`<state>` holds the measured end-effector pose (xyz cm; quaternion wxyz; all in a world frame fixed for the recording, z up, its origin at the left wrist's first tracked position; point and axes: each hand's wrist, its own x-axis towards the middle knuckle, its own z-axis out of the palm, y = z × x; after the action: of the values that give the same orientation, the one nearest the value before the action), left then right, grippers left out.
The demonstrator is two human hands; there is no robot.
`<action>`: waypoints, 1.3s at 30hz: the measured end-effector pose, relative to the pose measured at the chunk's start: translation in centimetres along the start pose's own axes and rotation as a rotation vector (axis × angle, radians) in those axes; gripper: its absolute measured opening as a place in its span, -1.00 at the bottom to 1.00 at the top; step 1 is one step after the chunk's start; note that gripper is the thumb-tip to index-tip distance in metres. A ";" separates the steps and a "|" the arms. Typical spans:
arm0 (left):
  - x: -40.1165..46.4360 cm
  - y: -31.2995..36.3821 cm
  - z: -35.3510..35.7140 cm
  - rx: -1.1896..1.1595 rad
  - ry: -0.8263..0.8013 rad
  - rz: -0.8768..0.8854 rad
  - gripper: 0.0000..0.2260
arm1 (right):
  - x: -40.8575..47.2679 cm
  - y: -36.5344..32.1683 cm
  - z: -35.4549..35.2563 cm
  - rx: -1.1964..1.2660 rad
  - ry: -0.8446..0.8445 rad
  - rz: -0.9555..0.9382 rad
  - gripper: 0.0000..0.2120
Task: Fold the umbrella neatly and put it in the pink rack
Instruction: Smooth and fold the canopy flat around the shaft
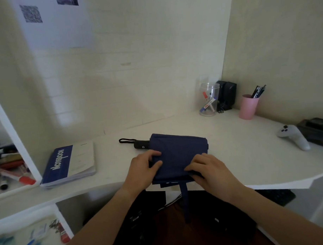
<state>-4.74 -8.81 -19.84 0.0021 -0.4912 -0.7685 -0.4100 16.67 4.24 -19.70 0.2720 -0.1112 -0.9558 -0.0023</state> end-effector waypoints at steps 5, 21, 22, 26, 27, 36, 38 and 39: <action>-0.3 0.0 0.1 0.046 -0.124 0.006 -0.66 | -1.1 0.3 -0.3 -0.063 -0.127 -0.089 -0.65; -0.1 1.1 -1.0 0.726 -0.152 0.340 -0.45 | 1.2 3.3 1.6 -0.076 -0.507 0.072 -0.24; 0.1 1.6 -0.7 0.694 -0.075 0.413 -0.48 | 1.4 3.3 1.6 -0.067 -0.526 0.074 -0.21; 0.0 2.0 1.3 0.538 -0.343 0.543 -0.50 | 1.7 3.1 1.3 -0.038 -0.585 0.076 -0.26; -0.4 1.3 1.8 0.550 -0.437 0.493 -0.49 | 1.7 3.0 0.8 0.006 -0.599 0.085 -0.31; -1.2 -0.4 2.8 0.566 -0.472 0.404 -0.47 | 10.2 8.8 -2.5 0.661 -0.316 1.120 -0.50; -1.3 -0.4 2.8 0.562 -0.475 0.405 -0.49 | 11.4 8.9 -2.1 0.706 -0.418 1.128 -0.59; -1.3 -0.4 2.8 0.561 -0.473 0.408 -0.50 | 11.8 8.9 -1.9 0.682 -0.417 1.088 -0.66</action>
<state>-3.27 -8.10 -22.45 0.0405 -0.6942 -0.7167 -0.0518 9.79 15.33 -12.40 0.0643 -0.4827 -0.7435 0.4585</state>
